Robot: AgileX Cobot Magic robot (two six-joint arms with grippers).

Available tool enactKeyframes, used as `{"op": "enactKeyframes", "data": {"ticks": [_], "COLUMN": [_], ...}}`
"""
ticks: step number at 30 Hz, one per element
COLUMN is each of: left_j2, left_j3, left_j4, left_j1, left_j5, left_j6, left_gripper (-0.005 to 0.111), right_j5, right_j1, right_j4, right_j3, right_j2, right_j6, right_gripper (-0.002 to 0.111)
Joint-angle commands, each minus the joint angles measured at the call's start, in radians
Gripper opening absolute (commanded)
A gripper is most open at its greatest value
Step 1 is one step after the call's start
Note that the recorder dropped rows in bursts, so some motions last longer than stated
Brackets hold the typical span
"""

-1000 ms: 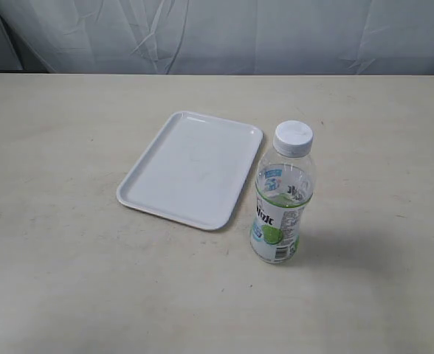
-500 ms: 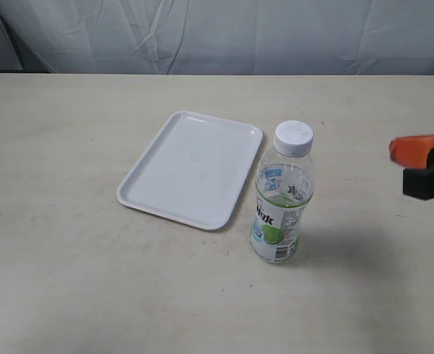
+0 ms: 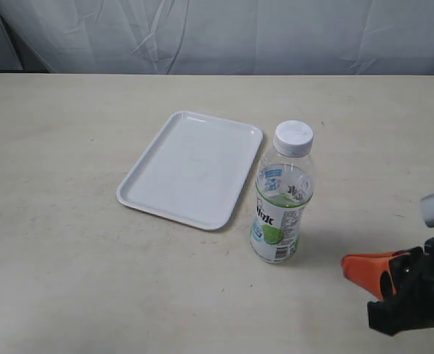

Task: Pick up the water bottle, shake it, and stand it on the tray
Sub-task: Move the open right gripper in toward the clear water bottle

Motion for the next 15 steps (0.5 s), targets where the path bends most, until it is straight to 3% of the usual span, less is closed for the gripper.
{"op": "enactKeyframes", "data": {"ticks": [1, 8, 11, 14, 15], "left_j2": [-0.005, -0.005, -0.005, -0.005, -0.005], "left_j3": [0.004, 0.004, 0.004, 0.004, 0.004], "left_j4": [0.0, 0.0, 0.0, 0.0, 0.0], "left_j1": [0.0, 0.0, 0.0, 0.0, 0.0], "left_j5": [-0.011, -0.011, -0.011, -0.011, -0.011], "left_j6": [0.0, 0.0, 0.0, 0.0, 0.0], "left_gripper": [0.0, 0.0, 0.0, 0.0, 0.0], "right_j5": [0.022, 0.021, 0.021, 0.005, -0.036], "right_j1": [0.05, 0.078, 0.078, 0.078, 0.078], "right_j4": [0.205, 0.249, 0.271, 0.336, 0.336], "right_j3": [0.052, 0.054, 0.054, 0.054, 0.054], "right_j2": [-0.007, 0.041, 0.076, 0.114, 0.133], "right_j6": [-0.271, -0.299, -0.299, -0.323, -0.389], "right_gripper": [-0.001, 0.0, 0.013, 0.047, 0.079]}}
